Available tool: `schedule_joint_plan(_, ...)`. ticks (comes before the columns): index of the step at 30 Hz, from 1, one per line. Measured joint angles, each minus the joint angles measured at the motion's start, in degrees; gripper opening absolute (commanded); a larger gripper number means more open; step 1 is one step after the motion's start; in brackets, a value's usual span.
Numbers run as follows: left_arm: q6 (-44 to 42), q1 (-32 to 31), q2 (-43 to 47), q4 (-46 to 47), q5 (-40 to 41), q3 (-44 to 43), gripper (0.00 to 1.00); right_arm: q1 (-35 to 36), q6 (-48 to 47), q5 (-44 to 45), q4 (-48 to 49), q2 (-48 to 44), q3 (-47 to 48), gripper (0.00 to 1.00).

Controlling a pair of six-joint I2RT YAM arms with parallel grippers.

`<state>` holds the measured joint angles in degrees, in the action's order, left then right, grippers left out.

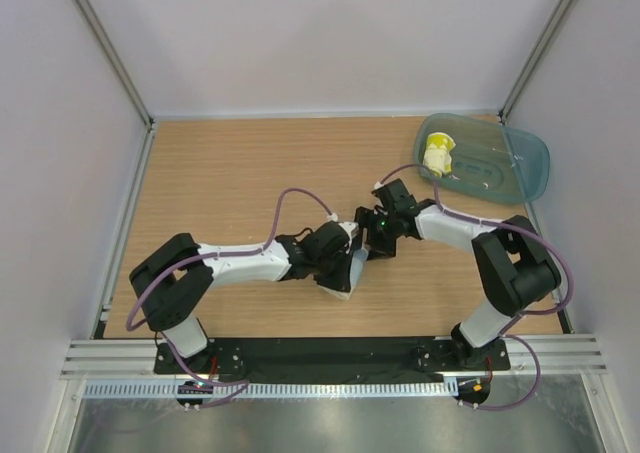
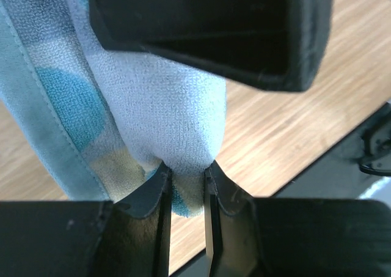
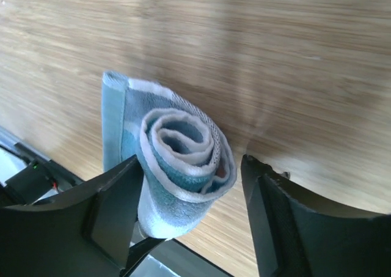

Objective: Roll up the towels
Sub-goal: Roll the towel

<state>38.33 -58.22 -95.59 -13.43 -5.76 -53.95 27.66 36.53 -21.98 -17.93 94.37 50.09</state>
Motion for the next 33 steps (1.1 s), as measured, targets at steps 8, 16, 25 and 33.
schedule_joint_plan(8,5.1,1.0,0.0,6.5,-9.0,3.0,0.0,-1.1,-2.1,8.3,-8.0,-5.8,3.0,0.79)
schedule_joint_plan(16,13.9,7.8,0.0,21.5,-20.7,12.1,0.0,-1.6,-2.4,11.3,-10.9,-14.0,2.8,0.79)
schedule_joint_plan(25,30.6,17.9,-6.0,47.7,-35.8,23.9,0.0,-1.6,0.6,2.1,1.3,-27.2,-13.7,0.79)
schedule_joint_plan(33,34.3,20.9,-8.2,50.5,-39.2,24.4,0.0,-1.6,4.7,-5.8,16.6,-25.4,-25.5,0.79)
